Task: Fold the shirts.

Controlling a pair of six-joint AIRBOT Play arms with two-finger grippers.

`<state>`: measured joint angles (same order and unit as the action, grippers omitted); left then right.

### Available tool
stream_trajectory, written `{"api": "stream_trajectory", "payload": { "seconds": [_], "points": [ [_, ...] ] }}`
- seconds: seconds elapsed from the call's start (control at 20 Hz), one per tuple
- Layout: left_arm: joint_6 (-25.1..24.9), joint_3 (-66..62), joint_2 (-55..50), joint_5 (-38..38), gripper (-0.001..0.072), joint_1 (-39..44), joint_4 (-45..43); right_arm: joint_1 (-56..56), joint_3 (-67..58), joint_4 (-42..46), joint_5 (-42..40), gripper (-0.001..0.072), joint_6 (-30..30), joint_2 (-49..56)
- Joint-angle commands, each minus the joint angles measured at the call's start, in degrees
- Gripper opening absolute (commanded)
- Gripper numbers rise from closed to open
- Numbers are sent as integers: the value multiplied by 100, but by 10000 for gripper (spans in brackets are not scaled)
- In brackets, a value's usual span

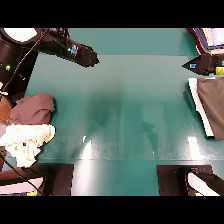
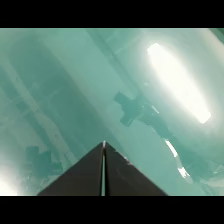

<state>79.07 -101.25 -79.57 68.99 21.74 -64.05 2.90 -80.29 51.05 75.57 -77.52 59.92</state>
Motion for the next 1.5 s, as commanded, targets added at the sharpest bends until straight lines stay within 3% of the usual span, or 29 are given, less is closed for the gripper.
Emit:
{"api": "stream_trajectory", "payload": {
  "seconds": [0.0, 0.65, 0.75, 1.0, 1.1, 1.45],
  "points": [
    [0, 0, -2, -4, 23, 0, 0, 13, -4, -2, 2, 16, -2, 0],
    [-4, -20, 2, -284, 23, -15, 55, 13, 2, -4, 2, 16, -2, 0],
    [42, -98, 107, 315, 23, -249, -428, 11, 2, -2, 2, 16, -4, 2],
    [404, 450, 763, 1475, 42, -1751, -2024, 13, 2, -7, 4, 16, -2, 2],
    [442, 1080, 785, 1576, 557, -2310, -2256, 13, 2, -4, -20, 16, -2, 2],
    [516, 4017, 767, -516, 541, -3213, -2264, 13, 2, -7, -2, 16, -4, 2]
  ]
}}
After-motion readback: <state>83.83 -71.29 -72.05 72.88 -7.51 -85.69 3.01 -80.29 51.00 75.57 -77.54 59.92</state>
